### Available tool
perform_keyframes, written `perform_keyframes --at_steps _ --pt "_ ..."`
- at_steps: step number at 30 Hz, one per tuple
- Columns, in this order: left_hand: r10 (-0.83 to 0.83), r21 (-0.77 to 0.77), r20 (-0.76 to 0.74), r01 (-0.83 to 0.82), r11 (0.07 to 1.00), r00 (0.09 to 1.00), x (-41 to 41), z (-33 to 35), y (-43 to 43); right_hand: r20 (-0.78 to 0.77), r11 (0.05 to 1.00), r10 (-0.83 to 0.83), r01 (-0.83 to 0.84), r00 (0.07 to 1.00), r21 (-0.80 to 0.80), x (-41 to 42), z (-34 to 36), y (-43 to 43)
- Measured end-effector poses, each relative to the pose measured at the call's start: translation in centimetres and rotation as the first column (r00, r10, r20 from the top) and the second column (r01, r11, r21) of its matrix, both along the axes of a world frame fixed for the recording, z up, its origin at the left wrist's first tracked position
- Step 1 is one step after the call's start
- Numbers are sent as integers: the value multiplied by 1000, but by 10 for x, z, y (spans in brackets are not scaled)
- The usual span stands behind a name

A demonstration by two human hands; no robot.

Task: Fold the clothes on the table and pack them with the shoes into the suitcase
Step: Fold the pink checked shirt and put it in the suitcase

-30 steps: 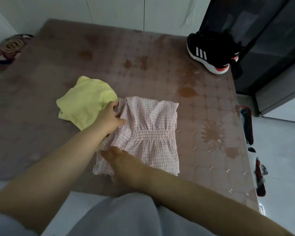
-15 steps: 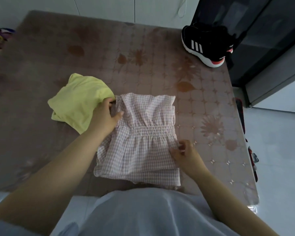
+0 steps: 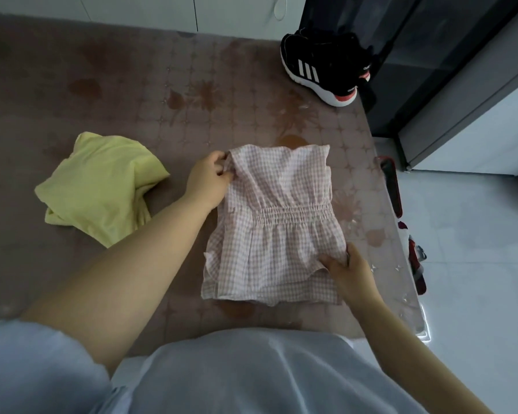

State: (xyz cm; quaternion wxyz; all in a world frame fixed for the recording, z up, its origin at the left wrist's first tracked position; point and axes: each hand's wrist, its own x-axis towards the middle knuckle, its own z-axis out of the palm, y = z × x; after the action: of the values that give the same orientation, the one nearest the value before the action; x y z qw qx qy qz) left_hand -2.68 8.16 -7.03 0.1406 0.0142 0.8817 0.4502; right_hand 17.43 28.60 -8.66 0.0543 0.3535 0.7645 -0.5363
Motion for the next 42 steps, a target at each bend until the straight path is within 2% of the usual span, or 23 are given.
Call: perform_keyframes --at_steps 2,4,5,6,7,8,9,11,13,14,15,17,20,23,26,28,30,33,35,36,38,40,42 --pt "-37 -167 -75 24 986 996 4 1 9 34 997 70 -69 997 -28 11 -4 20" --pt "-238 -303 -304 143 942 923 21 4 12 74 979 204 -205 976 4 21 -3 35" --pt "-402 -325 -400 282 903 824 34 5 12 90 960 274 -278 958 41 25 -3 41" --pt "-579 -376 -444 445 813 684 48 4 10 103 933 339 -349 935 89 28 -2 46" --pt "-732 -474 -445 558 681 516 61 -2 6 113 897 404 -417 908 147 30 -1 49" --pt "-834 -586 -418 595 551 361 72 -10 -2 124 842 472 -488 873 229 31 0 52" --pt "-895 -671 -359 594 445 265 78 -21 -12 148 760 541 -557 828 336 32 0 55" --pt "-940 -739 -284 582 340 189 79 -39 -33 245 493 665 -661 705 566 29 0 60" --pt "-939 -738 -309 584 337 152 76 -49 -50 364 129 742 -652 563 747 24 -7 65" --pt "-934 -734 -324 582 350 152 74 -50 -54 417 -13 761 -631 498 776 20 -9 66" --pt "-932 -731 -324 583 355 162 72 -49 -57 452 -113 784 -618 426 778 16 -12 67" --pt "-941 -727 -288 599 335 177 69 -49 -60 482 -249 833 -594 271 765 6 -16 71" --pt "-962 -733 -231 624 272 148 62 -56 -66 492 -366 863 -530 116 765 -13 -17 79" --pt "-971 -763 -181 601 237 153 58 -61 -74 414 -346 909 -454 56 821 -25 -17 84" --pt "-971 -770 -185 591 241 154 61 -56 -79 251 -191 966 -466 68 864 -30 -12 84" --pt "-959 -741 -218 609 283 180 69 -55 -86 190 -126 978 -492 82 861 -33 -7 84" --pt "-950 -715 -229 625 312 211 83 -57 -91 210 -156 976 -493 56 856 -33 -8 83" --pt "-956 -712 -143 644 280 257 95 -63 -92 378 -314 926 -546 5 777 -26 -17 83" --pt "-958 -714 -103 650 258 267 92 -65 -91 407 -348 913 -566 -24 747 -23 -23 81" --pt "-957 -703 -116 658 269 267 90 -65 -90 384 -330 923 -577 -30 748 -24 -24 78" --pt "-951 -682 -155 667 300 269 87 -66 -88 286 -237 958 -593 -13 769 -29 -21 73" --pt "-938 -673 -209 655 344 277 85 -66 -84 177 -103 983 -638 53 763 -37 -16 72" --pt "-923 -661 -254 645 384 289 81 -62 -80 103 103 969 -751 223 652 -44 -5 72"
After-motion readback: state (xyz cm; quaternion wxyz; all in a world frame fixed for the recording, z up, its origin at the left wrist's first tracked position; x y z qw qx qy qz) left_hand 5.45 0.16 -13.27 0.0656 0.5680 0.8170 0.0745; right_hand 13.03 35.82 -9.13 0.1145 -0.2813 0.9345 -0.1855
